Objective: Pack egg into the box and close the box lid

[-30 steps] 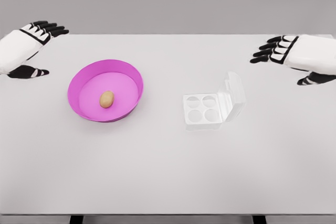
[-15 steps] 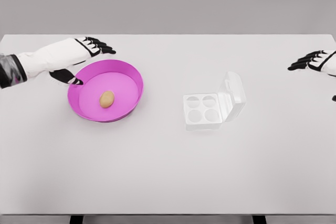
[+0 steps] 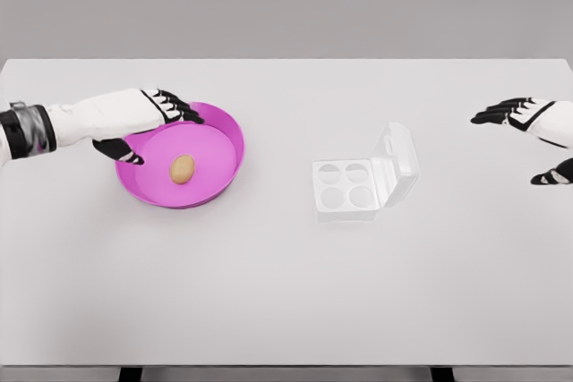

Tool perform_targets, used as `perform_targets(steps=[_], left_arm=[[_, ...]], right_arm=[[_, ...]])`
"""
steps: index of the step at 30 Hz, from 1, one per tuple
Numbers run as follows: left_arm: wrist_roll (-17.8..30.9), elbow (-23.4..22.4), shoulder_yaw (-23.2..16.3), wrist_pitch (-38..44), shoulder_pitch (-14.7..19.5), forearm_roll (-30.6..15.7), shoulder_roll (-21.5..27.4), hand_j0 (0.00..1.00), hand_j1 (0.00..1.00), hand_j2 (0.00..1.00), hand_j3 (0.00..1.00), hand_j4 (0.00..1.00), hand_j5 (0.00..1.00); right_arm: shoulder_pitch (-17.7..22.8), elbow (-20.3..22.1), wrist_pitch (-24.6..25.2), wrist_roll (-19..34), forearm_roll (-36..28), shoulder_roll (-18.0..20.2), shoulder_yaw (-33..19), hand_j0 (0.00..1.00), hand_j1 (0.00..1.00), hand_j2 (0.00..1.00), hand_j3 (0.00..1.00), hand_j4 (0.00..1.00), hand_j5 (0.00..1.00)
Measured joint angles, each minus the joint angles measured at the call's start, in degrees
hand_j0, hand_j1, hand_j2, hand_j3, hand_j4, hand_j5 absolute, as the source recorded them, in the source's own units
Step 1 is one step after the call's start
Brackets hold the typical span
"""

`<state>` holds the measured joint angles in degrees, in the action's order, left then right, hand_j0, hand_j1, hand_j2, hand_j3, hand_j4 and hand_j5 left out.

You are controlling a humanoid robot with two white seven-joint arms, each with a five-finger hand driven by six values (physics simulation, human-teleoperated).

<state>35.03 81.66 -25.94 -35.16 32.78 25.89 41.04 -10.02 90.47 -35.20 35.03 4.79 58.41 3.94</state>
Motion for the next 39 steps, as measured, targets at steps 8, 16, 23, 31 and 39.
perform_targets(steps=[8,16,23,31,39], left_arm=[[0.0,0.1,-3.1,0.0,0.2,-0.5,0.9,0.87,0.87,0.87,0.87,0.87,0.87],[0.0,0.0,-5.6,0.0,0.7,-2.0,0.9,0.85,0.85,0.85,0.85,0.85,0.85],[0.0,-0.9,-6.9,0.0,1.1,-2.2,0.5,0.82,0.82,0.82,0.82,0.82,0.82],[0.0,-1.7,-7.9,0.0,1.4,-1.8,0.2,0.8,0.8,0.8,0.8,0.8,0.8],[0.0,-2.5,-8.8,0.0,1.7,-1.3,0.2,0.81,0.81,0.81,0.81,0.81,0.81]], right_arm=[[1.3,0.5,0.0,0.0,-0.2,-0.5,-2.3,1.0,1.0,1.0,1.0,1.0,1.0],[1.3,0.4,0.0,0.0,-0.1,-1.1,-2.5,1.0,1.0,1.0,1.0,1.0,1.0],[1.4,-0.3,0.0,0.0,-0.1,-1.4,-2.7,1.0,1.0,1.0,1.0,1.0,1.0],[1.4,-1.1,0.0,0.0,-0.5,-1.3,-2.8,1.0,1.0,1.0,1.0,1.0,1.0],[1.7,-1.9,0.0,0.0,-0.6,-1.4,-3.1,1.0,1.0,1.0,1.0,1.0,1.0]])
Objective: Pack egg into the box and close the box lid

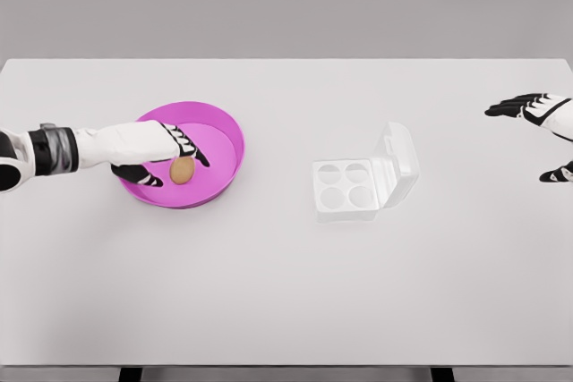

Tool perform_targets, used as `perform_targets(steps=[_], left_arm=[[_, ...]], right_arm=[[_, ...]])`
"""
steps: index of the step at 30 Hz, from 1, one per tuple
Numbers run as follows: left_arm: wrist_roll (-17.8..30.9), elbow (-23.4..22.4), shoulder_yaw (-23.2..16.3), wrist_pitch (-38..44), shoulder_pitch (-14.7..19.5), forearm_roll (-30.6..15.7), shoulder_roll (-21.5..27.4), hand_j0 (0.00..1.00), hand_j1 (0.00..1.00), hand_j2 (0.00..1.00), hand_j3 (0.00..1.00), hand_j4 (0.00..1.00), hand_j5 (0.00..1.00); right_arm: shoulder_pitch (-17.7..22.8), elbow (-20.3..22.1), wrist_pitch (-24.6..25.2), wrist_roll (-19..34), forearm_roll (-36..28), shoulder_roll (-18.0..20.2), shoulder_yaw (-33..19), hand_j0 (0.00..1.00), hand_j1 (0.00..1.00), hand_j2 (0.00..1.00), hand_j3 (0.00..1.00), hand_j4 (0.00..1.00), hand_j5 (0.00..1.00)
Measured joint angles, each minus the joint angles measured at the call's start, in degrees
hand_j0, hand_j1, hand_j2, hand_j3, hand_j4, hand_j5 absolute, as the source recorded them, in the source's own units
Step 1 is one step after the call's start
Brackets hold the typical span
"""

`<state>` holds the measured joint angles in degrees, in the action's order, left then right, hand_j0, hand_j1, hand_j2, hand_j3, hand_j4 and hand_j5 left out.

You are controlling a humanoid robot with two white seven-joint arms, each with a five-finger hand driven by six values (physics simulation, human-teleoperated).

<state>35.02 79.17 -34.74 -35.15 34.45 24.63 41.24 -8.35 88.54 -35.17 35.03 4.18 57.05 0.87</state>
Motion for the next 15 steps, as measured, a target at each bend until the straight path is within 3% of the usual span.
perform_targets(steps=[6,9,15], left_arm=[[0.0,-0.3,-0.2,0.0,0.2,0.9,-0.4,0.81,0.81,0.81,0.81,0.81,0.81],[0.0,-0.8,-0.2,0.0,0.3,1.3,-0.8,0.82,0.82,0.82,0.82,0.82,0.82],[0.0,-1.2,-0.2,0.0,0.3,1.8,-1.1,0.84,0.84,0.84,0.84,0.84,0.84]], right_arm=[[0.1,-0.6,0.0,0.0,0.4,0.1,-0.4,1.0,1.0,1.0,1.0,1.0,1.0],[2.6,-0.2,0.0,0.0,2.3,0.5,-0.1,1.0,1.0,1.0,1.0,1.0,1.0],[2.9,0.6,0.0,0.0,4.0,2.9,1.6,1.0,1.0,1.0,1.0,1.0,1.0]])
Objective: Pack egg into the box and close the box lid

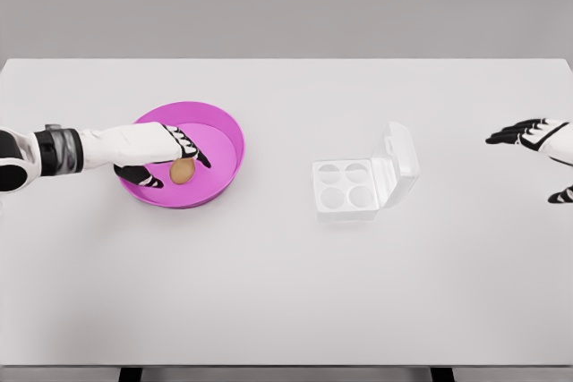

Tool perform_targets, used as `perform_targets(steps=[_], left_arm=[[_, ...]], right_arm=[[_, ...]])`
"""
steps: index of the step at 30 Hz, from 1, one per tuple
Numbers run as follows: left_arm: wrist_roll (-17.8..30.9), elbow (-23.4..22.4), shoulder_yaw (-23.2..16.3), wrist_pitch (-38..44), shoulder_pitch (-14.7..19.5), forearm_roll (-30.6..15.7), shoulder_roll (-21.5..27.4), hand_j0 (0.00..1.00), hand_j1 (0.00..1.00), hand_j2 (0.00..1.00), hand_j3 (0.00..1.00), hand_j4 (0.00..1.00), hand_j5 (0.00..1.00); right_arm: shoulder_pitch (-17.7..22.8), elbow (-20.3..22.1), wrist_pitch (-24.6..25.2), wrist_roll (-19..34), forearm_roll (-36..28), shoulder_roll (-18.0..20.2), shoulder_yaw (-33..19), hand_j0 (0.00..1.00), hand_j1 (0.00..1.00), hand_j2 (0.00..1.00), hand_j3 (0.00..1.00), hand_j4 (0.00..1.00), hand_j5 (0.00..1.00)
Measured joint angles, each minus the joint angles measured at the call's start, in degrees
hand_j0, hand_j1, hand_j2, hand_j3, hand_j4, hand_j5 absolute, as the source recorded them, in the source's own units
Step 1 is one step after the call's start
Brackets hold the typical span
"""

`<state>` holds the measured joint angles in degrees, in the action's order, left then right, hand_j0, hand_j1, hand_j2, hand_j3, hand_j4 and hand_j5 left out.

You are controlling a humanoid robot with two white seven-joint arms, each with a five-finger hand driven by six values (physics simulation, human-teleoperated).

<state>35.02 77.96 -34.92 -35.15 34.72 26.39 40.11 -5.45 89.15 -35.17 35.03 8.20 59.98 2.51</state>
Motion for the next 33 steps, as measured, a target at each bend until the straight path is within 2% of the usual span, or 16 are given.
perform_targets(steps=[18,23,33], left_arm=[[0.0,-1.6,0.0,0.0,0.8,0.8,-1.4,0.83,0.83,0.83,0.83,0.83,0.83],[0.0,-1.7,0.0,0.0,0.8,1.0,-1.6,0.83,0.83,0.83,0.83,0.83,0.83],[0.0,-2.0,0.0,0.0,0.7,1.4,-2.2,0.82,0.82,0.82,0.82,0.82,0.82]], right_arm=[[-2.3,1.0,0.0,0.0,2.5,-0.9,5.1,1.0,1.0,1.0,1.0,1.0,1.0],[-6.8,0.7,0.1,0.0,4.3,-2.3,7.3,1.0,1.0,1.0,1.0,1.0,1.0],[-7.6,-0.7,0.0,0.0,5.8,-3.7,9.7,1.0,1.0,1.0,1.0,1.0,1.0]])
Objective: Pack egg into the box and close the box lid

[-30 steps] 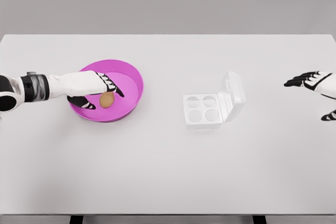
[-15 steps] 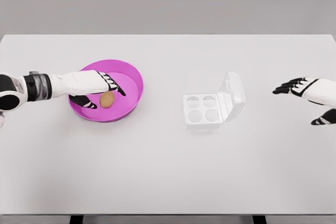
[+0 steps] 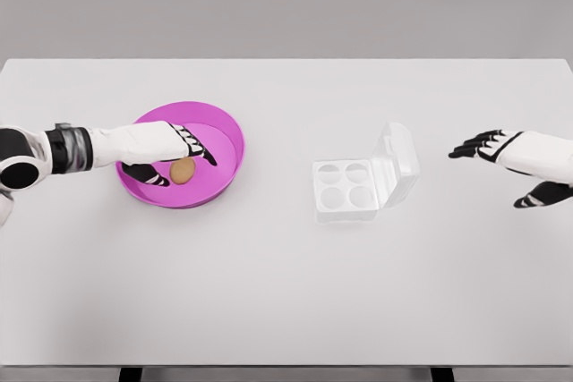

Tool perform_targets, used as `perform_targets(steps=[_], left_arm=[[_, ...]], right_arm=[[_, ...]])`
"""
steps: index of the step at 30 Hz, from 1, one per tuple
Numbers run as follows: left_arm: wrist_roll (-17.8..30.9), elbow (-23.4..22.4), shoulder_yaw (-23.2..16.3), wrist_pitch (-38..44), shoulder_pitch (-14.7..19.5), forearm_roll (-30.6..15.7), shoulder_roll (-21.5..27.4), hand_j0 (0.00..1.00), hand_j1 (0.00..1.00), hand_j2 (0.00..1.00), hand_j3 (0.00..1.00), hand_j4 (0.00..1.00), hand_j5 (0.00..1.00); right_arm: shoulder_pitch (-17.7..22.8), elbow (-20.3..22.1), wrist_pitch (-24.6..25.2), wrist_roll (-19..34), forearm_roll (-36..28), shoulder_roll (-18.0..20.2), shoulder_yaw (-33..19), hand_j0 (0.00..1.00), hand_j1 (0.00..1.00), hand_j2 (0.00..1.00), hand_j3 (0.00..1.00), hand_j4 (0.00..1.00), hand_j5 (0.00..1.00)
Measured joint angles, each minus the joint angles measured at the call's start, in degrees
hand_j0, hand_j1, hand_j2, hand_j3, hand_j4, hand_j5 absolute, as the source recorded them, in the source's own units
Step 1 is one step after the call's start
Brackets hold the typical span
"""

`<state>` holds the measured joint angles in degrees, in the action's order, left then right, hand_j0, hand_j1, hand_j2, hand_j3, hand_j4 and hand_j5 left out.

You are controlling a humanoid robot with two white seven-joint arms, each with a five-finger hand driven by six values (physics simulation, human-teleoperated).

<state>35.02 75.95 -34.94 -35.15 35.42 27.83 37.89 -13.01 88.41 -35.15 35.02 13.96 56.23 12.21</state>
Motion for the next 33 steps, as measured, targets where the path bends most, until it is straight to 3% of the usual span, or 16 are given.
perform_targets(steps=[10,19,29,33], left_arm=[[0.0,-0.2,-0.4,0.0,-0.1,0.2,-0.1,0.8,0.8,0.8,0.8,0.8,0.8],[0.0,-0.4,-0.7,0.0,-0.2,0.2,-0.1,0.67,0.67,0.67,0.67,0.67,0.67],[0.0,-0.5,-0.8,0.0,-0.2,0.2,0.0,0.6,0.6,0.6,0.6,0.6,0.6],[0.0,-0.5,-0.7,0.0,-0.1,0.1,0.0,0.52,0.52,0.52,0.52,0.52,0.52]], right_arm=[[-0.1,1.3,0.0,0.0,0.1,-0.1,1.0,1.0,1.0,1.0,1.0,1.0,1.0],[-0.1,2.5,0.0,0.0,0.1,-0.1,1.5,1.0,1.0,1.0,1.0,1.0,1.0],[-0.1,2.6,0.0,0.0,0.1,-0.1,1.6,1.0,1.0,1.0,1.0,1.0,1.0],[-0.1,2.6,0.0,0.0,0.1,-0.1,1.6,1.0,1.0,1.0,1.0,1.0,1.0]])
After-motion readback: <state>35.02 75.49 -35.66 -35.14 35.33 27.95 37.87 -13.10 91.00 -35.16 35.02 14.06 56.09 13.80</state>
